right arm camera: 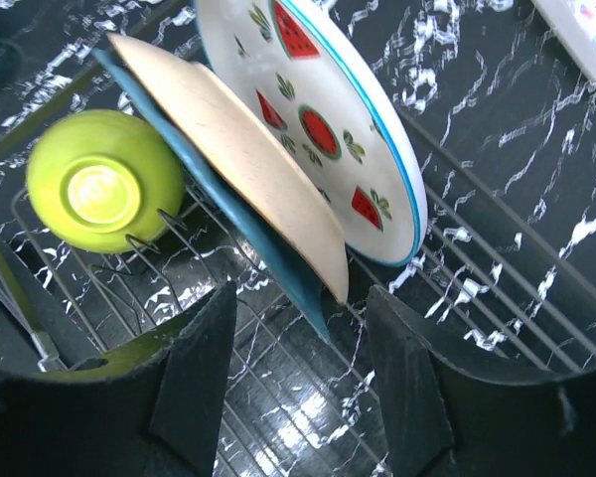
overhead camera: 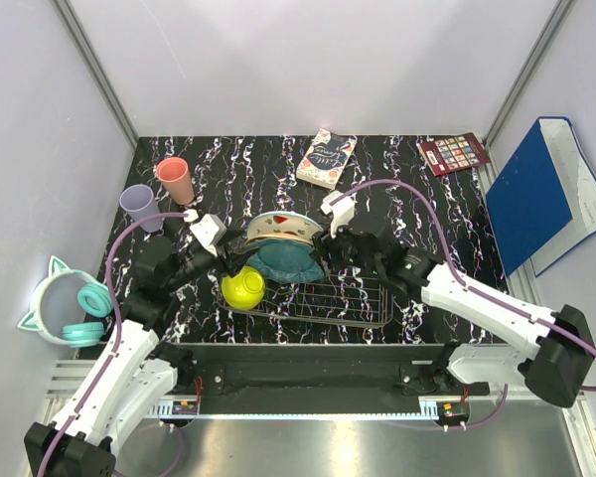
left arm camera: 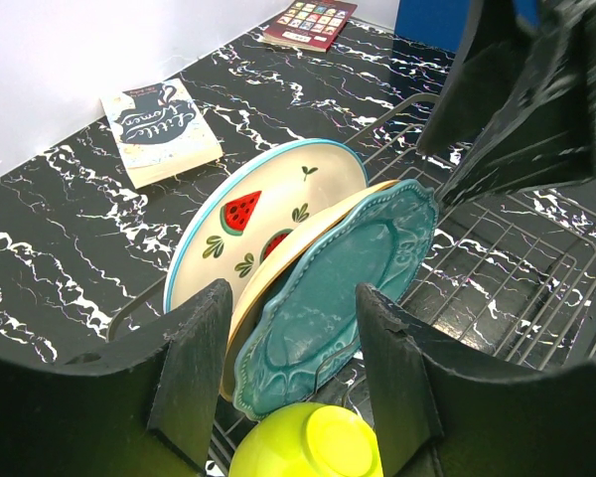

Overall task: Unload the mixed dishes from the dish rack
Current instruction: Pick up the plate from the dish rack, then place the plate at the center of the board.

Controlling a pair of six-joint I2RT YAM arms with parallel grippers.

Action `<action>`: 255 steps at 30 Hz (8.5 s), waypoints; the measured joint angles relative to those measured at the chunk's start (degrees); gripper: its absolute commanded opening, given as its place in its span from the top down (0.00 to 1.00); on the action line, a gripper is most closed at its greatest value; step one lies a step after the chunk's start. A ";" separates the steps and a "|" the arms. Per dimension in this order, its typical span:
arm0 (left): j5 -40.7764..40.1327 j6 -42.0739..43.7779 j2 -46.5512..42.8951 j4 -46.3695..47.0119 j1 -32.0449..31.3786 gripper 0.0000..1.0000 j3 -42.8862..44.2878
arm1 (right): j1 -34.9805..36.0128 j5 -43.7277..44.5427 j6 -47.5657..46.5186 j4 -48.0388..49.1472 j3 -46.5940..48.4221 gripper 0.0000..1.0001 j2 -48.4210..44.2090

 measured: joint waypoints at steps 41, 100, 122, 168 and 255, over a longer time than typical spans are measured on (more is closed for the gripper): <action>0.09 0.37 1.25 3.96 0.00 0.43 -3.52 | -0.26 -19.98 -23.19 20.31 -6.82 0.57 9.38; -29.94 -12.31 1.88 3.52 -0.35 0.22 11.37 | -1.81 8.22 -8.94 -18.62 44.11 1.00 5.84; -7.37 -53.22 22.29 -10.21 -0.24 0.01 32.81 | -27.78 -34.60 55.82 -3.89 32.28 1.00 13.53; -0.07 -61.20 34.42 -6.56 -0.04 1.00 37.20 | -27.87 -44.70 52.37 3.08 28.20 0.10 15.58; 6.32 -69.83 28.33 -0.48 10.05 0.01 21.35 | -57.77 -31.10 47.50 -2.93 42.91 1.00 59.67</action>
